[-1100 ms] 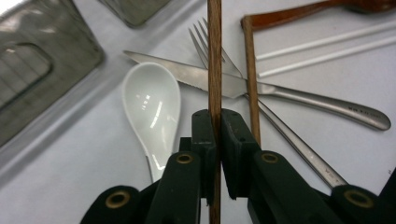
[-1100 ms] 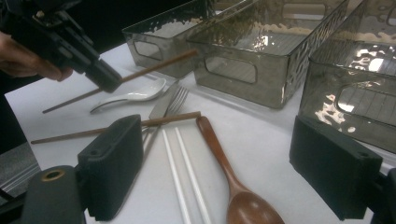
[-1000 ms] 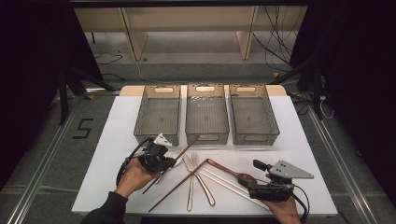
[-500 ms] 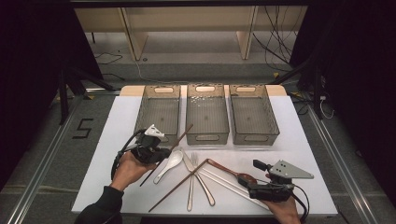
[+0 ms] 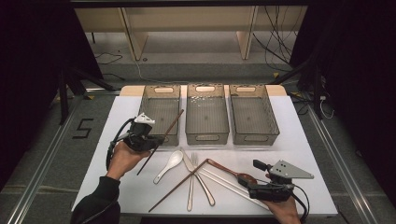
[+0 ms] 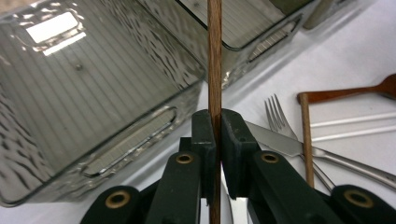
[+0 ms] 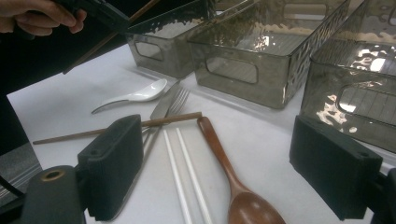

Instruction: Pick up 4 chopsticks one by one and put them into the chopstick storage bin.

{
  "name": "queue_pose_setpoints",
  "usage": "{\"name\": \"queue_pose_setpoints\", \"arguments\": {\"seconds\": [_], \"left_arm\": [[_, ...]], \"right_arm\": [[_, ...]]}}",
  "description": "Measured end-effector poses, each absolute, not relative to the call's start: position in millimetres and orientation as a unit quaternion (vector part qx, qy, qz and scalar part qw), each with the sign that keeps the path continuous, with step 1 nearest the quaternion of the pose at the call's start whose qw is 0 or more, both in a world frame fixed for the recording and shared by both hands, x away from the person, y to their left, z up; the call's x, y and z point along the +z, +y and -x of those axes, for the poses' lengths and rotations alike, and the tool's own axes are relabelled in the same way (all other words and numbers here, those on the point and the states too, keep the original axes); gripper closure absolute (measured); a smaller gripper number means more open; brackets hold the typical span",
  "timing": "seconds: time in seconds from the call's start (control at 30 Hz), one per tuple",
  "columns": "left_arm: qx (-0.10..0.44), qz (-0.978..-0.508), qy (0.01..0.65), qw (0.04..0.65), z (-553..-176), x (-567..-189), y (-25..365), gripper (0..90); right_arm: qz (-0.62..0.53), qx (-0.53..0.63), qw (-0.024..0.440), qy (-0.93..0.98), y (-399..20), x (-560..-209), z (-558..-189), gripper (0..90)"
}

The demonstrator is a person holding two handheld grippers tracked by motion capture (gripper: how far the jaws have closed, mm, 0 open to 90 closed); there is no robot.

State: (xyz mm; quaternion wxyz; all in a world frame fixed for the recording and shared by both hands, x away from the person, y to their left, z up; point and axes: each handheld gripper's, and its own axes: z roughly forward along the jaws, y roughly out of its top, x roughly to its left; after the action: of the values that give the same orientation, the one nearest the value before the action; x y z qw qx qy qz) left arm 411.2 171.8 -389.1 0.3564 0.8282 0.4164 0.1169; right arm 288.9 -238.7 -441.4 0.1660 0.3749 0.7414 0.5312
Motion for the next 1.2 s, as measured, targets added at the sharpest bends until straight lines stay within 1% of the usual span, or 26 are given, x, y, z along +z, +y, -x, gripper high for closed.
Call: {"name": "queue_pose_setpoints", "arguments": {"seconds": [0.53,0.73,1.2], "left_arm": [[0.144,-0.807,0.425,0.384,-438,-362,185,84.0],[0.156,-0.804,0.424,0.386,-448,-354,186,84.1],[0.166,-0.799,0.428,0.389,-471,-343,184,84.0]], "right_arm": [[-0.376,0.532,0.164,0.74,-239,-442,-289,18.4],[-0.376,0.532,0.164,0.74,-239,-442,-289,18.4],[-0.376,0.532,0.164,0.741,-239,-442,-289,18.4]]}}
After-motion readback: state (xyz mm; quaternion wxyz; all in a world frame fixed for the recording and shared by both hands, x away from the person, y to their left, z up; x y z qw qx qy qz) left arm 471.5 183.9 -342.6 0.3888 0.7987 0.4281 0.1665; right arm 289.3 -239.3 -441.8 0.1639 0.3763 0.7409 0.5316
